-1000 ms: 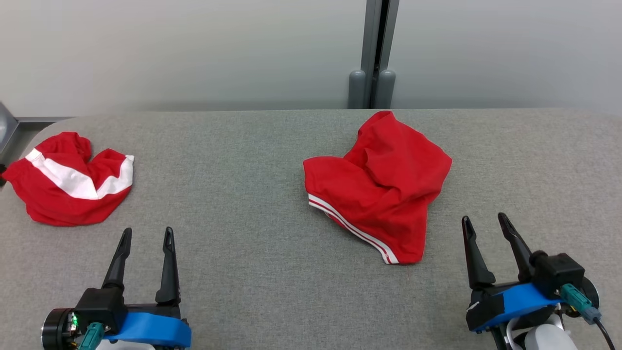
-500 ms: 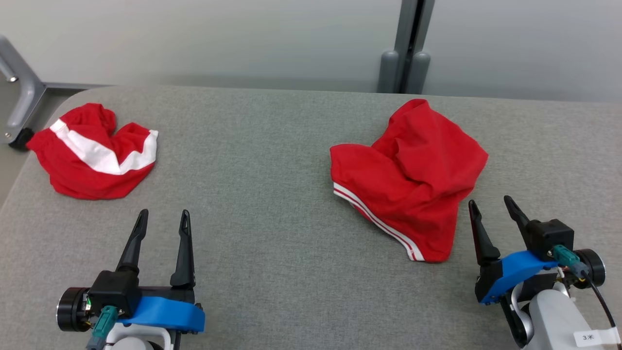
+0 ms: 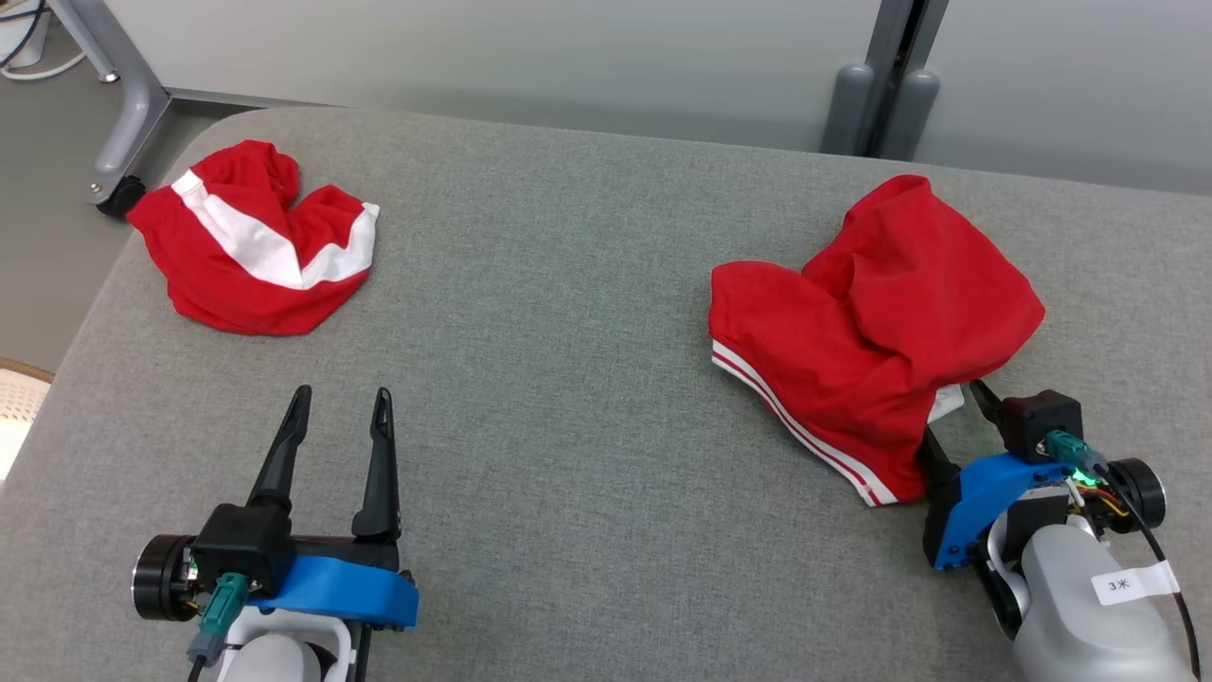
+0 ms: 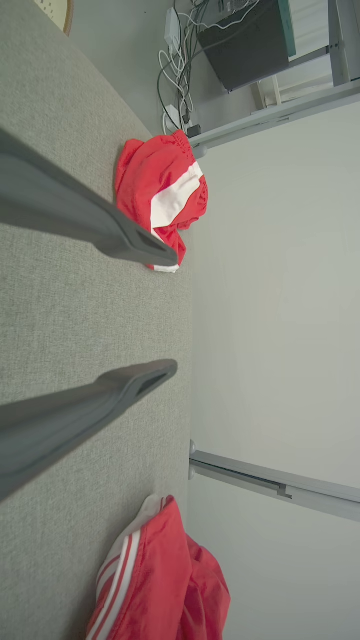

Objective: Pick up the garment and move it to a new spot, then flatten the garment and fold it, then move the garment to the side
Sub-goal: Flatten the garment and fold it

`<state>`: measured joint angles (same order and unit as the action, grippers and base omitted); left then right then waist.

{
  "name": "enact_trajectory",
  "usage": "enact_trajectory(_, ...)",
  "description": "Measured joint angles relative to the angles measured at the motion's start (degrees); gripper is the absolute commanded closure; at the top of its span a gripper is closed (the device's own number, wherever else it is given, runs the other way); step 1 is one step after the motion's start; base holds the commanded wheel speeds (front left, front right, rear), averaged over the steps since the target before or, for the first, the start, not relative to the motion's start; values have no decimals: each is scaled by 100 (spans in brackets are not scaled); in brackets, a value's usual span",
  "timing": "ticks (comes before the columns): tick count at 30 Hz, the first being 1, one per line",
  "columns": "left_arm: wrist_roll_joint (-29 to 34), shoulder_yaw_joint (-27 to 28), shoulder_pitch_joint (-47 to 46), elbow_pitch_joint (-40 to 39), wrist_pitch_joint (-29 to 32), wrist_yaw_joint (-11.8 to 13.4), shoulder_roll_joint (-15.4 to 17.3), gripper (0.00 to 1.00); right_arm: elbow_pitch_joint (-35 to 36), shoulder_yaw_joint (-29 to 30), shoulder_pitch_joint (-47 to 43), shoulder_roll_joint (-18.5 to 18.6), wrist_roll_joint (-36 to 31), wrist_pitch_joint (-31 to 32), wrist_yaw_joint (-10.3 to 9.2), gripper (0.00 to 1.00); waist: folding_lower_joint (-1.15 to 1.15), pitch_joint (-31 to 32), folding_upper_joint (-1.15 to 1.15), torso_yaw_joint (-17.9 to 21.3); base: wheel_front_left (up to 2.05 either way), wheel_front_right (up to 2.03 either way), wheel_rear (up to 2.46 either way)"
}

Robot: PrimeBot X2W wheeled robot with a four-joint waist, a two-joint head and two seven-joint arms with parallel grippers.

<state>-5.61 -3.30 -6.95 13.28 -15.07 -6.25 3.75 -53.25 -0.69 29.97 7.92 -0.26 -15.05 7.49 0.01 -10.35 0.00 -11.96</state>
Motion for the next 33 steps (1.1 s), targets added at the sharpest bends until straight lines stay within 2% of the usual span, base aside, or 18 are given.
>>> enact_trajectory(12,5,-101,-39,73,0,-31,-51,0,-1332,-152,684,91,-211,118,0,1,-1,-30,0,-170,0,0,0)
enact_trajectory(13,4,-100,-39,78,1,-31,-52,0,-1396,-174,719,76,-183,112,-1,35,0,-27,0,-170,0,0,0)
enact_trajectory(14,2,-97,-39,81,0,-31,-53,0,-1441,-218,739,51,-157,108,-1,100,-1,-23,0,-167,0,0,0)
enact_trajectory(19,-1,-48,-6,134,1,-32,-58,0,-1530,-455,738,-110,-27,35,-1,100,0,92,0,-94,0,0,0)
enact_trajectory(23,-2,-49,62,176,1,-36,-66,0,-1315,-831,524,-287,246,14,-1,100,-2,280,0,-38,0,0,0)
enact_trajectory(33,7,74,174,155,1,-62,-33,0,706,-2581,-384,-480,1224,1,0,100,-1,531,0,189,0,0,0)
